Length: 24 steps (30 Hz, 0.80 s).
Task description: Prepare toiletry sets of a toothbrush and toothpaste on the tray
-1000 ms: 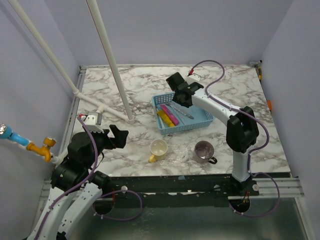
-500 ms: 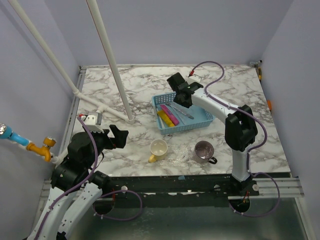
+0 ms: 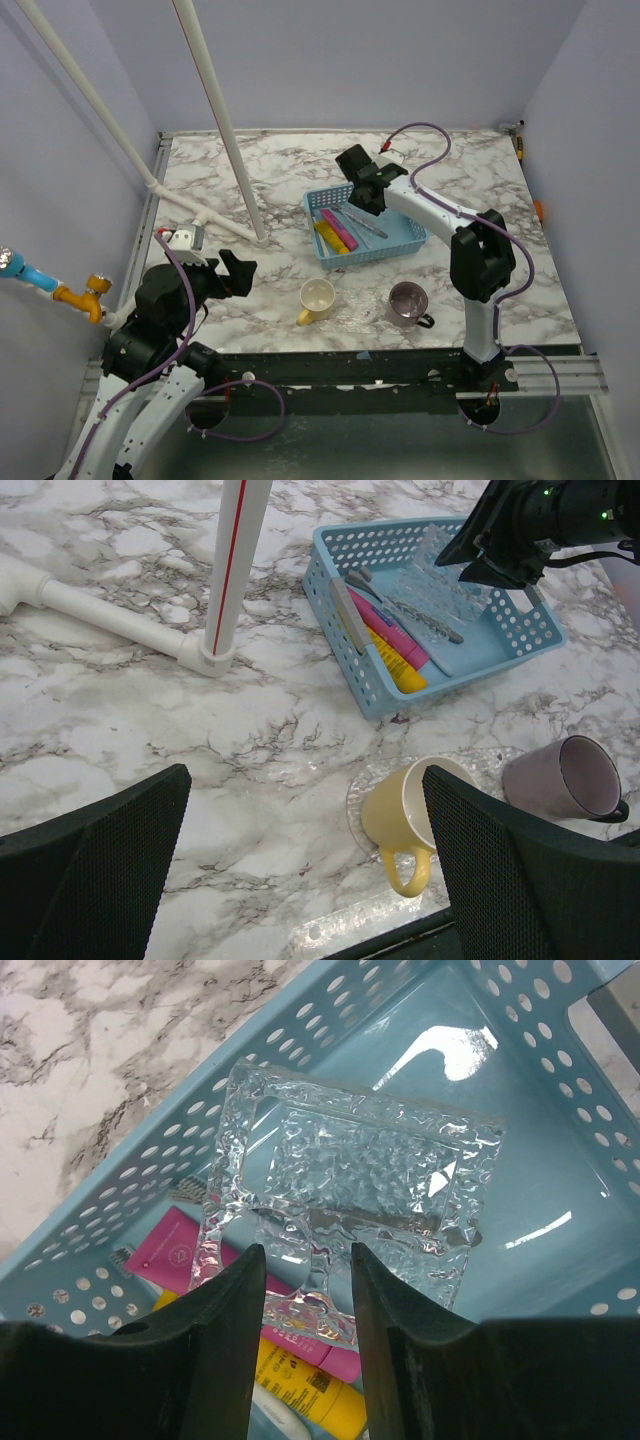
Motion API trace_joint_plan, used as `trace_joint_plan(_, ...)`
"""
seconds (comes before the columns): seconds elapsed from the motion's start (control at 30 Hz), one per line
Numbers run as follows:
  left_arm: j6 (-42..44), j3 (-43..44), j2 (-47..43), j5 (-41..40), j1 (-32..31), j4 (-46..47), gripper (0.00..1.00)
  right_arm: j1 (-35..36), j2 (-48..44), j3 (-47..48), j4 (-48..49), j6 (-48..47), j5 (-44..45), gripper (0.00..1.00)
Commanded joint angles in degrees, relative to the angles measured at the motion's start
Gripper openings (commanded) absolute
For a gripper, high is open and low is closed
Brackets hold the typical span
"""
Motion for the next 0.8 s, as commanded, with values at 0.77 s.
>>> trace_joint_plan(0.77, 0.0, -0.21, -1.3, 0.95, 0.34, -0.4, 0.99, -0.18, -4.77, -5.08, -0.27, 7.3, -2.04, 0.41)
